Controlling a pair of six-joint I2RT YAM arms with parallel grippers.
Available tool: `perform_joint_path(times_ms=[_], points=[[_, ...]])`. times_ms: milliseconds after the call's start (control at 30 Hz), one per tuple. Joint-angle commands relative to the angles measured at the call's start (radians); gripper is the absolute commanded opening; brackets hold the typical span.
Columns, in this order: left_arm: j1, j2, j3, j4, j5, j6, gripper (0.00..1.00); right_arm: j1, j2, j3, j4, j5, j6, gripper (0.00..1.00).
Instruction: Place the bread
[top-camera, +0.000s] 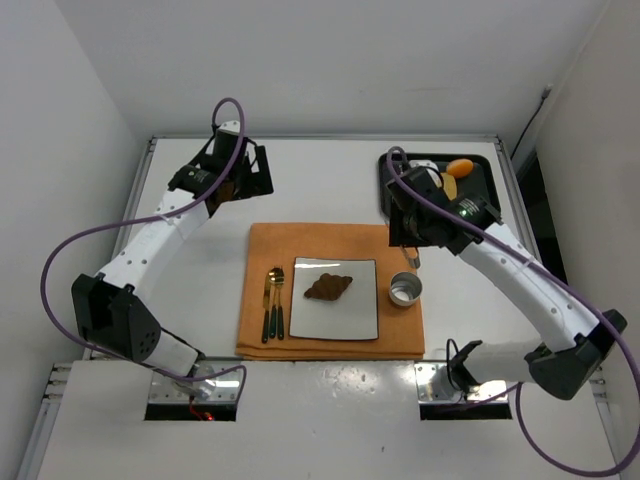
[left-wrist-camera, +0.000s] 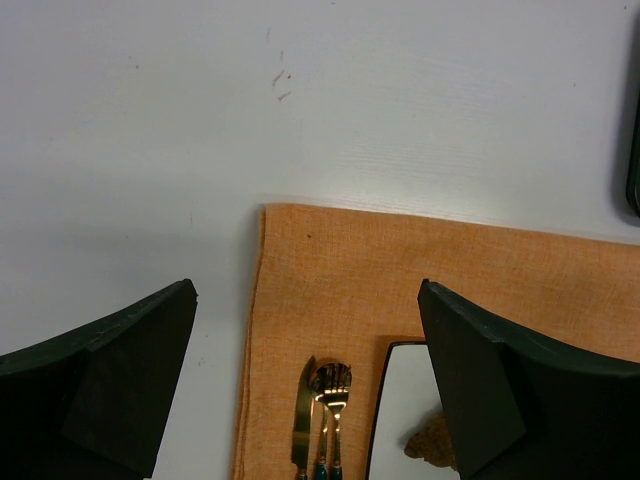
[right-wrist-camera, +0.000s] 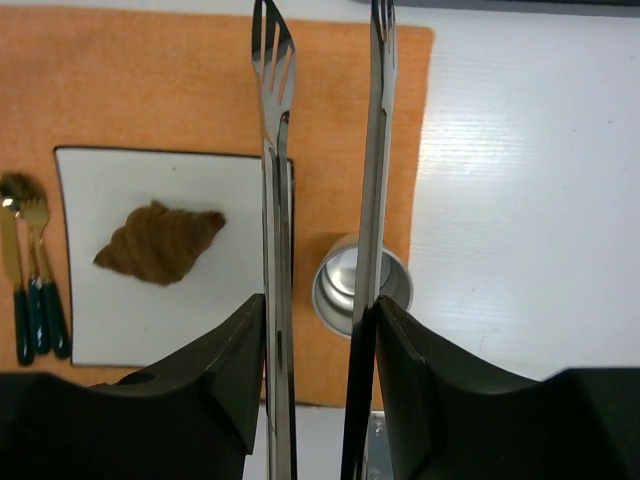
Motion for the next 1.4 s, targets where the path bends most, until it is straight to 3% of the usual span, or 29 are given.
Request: perform_joint_path(times_ms=[0, 200, 433, 600, 833, 933, 1367], points=[[0.007, -0.034, 0.008, 0.009, 0.008, -0.008, 0.99, -0.031, 0.032, 0.046, 0.066, 0.061, 0.010, 0.45], [0.007, -0.034, 0.008, 0.009, 0.008, -0.008, 0.99, -0.106, 0.089, 0.046, 0.166, 0.043, -0.013, 0.44], [0.007, -0.034, 0.008, 0.009, 0.008, 0.001, 0.99, -0.292, 0.178, 0.066, 0.264, 0.009, -0.022, 0.44], [0.007, -0.025, 0.008, 0.009, 0.017, 0.001, 0.99, -0.431, 0.263, 0.089, 0.325, -0.101, -0.060, 0.44], [0.007, -0.006, -0.001, 0.009, 0.017, 0.001, 0.99, -0.450, 0.386, 0.147, 0.371, -0.319, -0.145, 0.44], [0.007, 0.003, -0.001, 0.009, 0.029, 0.001, 0.99, -0.450, 0.441, 0.184, 0.353, -0.342, -0.168, 0.44], [0.025, 0.003, -0.001, 0.009, 0.029, 0.001, 0.99, -0.450, 0.676, 0.383, 0.273, -0.160, -0.177, 0.44]])
